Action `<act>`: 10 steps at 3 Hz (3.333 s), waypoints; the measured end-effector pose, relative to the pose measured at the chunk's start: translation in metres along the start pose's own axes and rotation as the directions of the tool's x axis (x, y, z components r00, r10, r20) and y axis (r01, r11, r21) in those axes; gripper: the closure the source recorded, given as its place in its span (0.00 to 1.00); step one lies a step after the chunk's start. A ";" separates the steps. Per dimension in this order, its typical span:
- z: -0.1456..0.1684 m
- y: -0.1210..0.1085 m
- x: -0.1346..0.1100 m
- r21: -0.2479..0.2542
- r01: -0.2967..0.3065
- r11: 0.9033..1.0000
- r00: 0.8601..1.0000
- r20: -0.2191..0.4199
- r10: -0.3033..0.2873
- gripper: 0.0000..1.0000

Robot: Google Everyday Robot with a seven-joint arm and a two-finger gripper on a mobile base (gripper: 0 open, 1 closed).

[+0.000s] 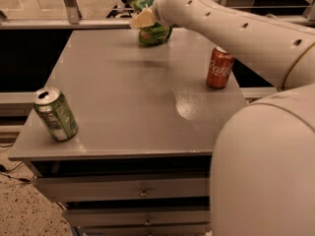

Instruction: Move green rice chip bag near coke can

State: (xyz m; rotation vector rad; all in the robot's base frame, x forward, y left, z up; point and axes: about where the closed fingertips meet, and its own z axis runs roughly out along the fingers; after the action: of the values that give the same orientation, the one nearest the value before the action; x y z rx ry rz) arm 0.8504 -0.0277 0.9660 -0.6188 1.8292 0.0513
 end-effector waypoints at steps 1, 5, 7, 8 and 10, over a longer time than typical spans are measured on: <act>0.019 -0.001 -0.004 0.019 -0.040 0.999 0.999 0.004 0.040 0.00; 0.071 -0.036 0.021 0.228 -0.020 0.974 0.988 -0.145 0.054 0.52; 0.035 -0.054 0.012 0.202 -0.047 0.978 0.996 -0.065 0.061 0.98; -0.003 -0.063 -0.005 0.129 -0.078 0.989 0.996 0.050 0.072 1.00; -0.075 -0.143 0.003 0.008 -0.261 0.965 0.946 0.199 0.254 1.00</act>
Offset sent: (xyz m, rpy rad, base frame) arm 0.0532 0.0344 -0.0052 0.0845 0.0091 -0.0456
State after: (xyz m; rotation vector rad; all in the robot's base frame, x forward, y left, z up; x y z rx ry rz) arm 0.8462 -0.1768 1.0276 -0.3341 1.7046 0.2479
